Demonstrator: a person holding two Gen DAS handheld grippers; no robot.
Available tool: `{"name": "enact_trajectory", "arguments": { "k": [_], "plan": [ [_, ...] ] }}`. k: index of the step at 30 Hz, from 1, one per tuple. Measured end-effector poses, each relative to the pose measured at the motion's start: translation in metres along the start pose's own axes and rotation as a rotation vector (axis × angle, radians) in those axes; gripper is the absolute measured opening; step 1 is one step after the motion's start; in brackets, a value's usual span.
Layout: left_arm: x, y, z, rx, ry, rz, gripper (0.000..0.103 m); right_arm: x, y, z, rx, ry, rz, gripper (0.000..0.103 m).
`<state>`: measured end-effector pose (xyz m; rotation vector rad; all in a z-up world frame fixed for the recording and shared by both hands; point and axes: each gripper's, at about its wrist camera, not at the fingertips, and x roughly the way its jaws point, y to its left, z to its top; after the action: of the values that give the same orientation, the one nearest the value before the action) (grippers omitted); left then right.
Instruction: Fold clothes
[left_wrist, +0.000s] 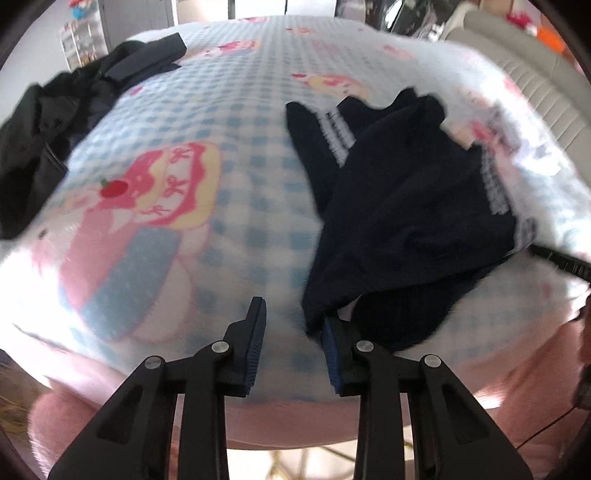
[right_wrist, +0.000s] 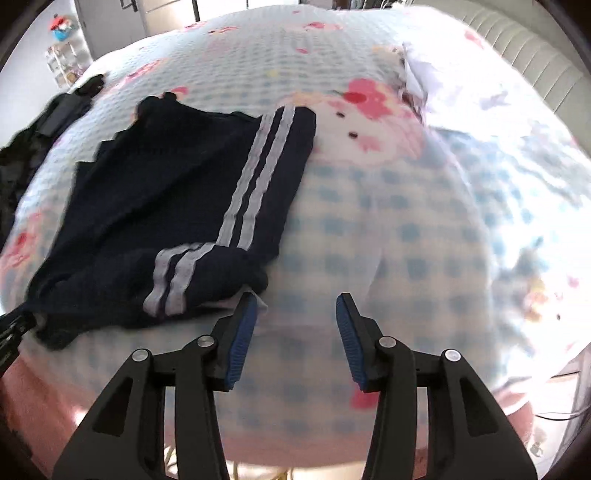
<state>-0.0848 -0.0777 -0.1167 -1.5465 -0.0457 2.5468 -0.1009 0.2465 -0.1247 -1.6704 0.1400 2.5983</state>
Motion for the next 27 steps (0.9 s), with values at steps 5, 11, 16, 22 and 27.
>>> {"name": "enact_trajectory", "arguments": {
  "k": [5, 11, 16, 22, 27],
  "plan": [
    [0.003, -0.002, 0.007, -0.022, -0.012, -0.048, 0.031, -0.004, 0.042, -0.013, -0.145, 0.049, 0.223, 0.047],
    [-0.001, -0.013, 0.015, 0.023, -0.037, -0.010, 0.031, 0.023, 0.048, -0.001, -0.145, 0.061, 0.180, 0.046],
    [-0.007, -0.006, 0.025, 0.018, -0.066, -0.015, 0.031, 0.008, 0.040, 0.026, -0.062, -0.116, 0.154, 0.048],
    [0.002, -0.008, 0.017, 0.009, -0.034, -0.010, 0.031, 0.012, 0.025, 0.010, -0.035, -0.031, 0.162, 0.048],
    [0.007, -0.007, 0.010, -0.011, -0.014, -0.053, 0.031, 0.001, 0.042, -0.002, -0.135, 0.005, 0.204, 0.048]
  ]
}}
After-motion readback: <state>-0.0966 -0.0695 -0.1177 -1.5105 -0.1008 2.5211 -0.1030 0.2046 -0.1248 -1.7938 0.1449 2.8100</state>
